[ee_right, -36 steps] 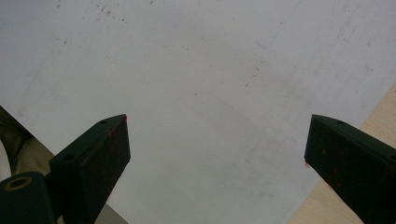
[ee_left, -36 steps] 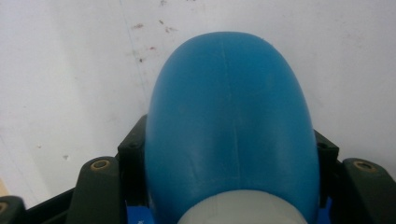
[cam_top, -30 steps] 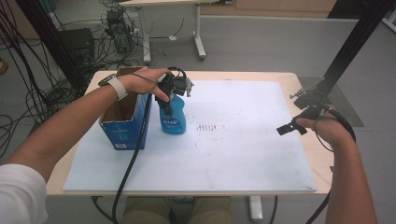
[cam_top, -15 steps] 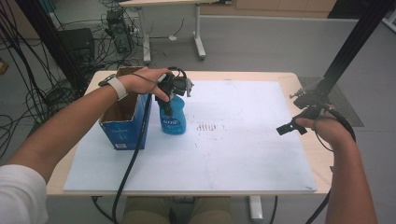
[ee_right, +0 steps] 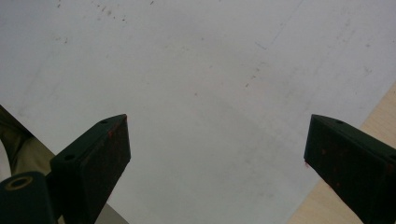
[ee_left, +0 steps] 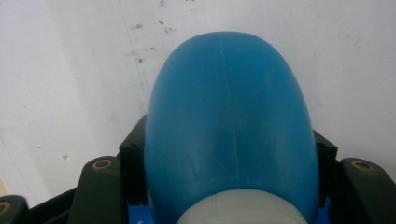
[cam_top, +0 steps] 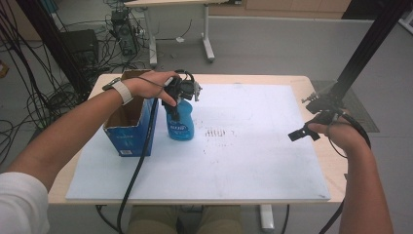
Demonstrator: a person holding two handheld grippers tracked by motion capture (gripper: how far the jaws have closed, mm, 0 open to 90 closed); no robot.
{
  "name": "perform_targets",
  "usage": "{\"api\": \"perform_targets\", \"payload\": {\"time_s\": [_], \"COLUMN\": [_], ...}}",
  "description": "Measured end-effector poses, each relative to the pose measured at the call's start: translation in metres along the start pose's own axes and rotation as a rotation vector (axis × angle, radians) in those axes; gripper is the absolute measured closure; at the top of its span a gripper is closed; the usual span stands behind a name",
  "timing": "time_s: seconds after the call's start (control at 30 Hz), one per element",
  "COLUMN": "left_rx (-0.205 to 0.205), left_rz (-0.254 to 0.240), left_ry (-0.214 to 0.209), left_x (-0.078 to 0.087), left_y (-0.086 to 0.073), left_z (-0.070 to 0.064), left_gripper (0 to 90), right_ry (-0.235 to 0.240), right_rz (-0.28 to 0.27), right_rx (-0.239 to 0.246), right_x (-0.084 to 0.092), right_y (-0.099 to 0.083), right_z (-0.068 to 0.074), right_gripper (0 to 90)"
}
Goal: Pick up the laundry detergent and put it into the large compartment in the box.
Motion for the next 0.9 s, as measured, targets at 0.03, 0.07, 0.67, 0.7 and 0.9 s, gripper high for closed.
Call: {"api": "perform_targets", "payload": {"time_s": [0.03, 0.07, 0.67, 0.7, 0.9], "left_rx": [0.001, 0.002, 0.004, 0.003, 0.003], "left_rz": [-0.001, -0.001, -0.001, 0.0, 0.001], "left_ry": [0.0, 0.0, 0.001, 0.001, 0.002], "left_x": [0.0, 0.0, 0.0, 0.0, 0.0001], "left_y": [-0.0001, -0.0002, -0.0002, -0.0002, 0.0002], "left_z": [0.0, 0.0002, -0.0002, -0.0003, -0.0005], "left_gripper": [38.0, 38.0, 38.0, 38.0, 38.0], "right_ry": [0.0, -0.001, -0.002, -0.003, -0.004], "right_rz": [0.0, -0.001, -0.002, -0.001, -0.002], "right_rx": [-0.001, 0.0, -0.001, 0.001, 0.0], "right_x": [0.0002, 0.0004, 0.0033, 0.0034, 0.0035], "right_y": [0.0001, 0.0001, 0.0003, 0.0004, -0.0002], "right_z": [0.0002, 0.0002, 0.0011, 0.0012, 0.0009], "right_gripper": [6.9, 6.8, 7.1, 7.2, 7.2]}}
Point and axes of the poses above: each handheld gripper's, and its own axes: x roughly backward along the jaws, y roughly out of its top, z roughly to its left, the point moved 2 cm from there along -x, roughly forward along the jaws, and after that the axes turned 5 degrees about -y, right-handed, at the moved point
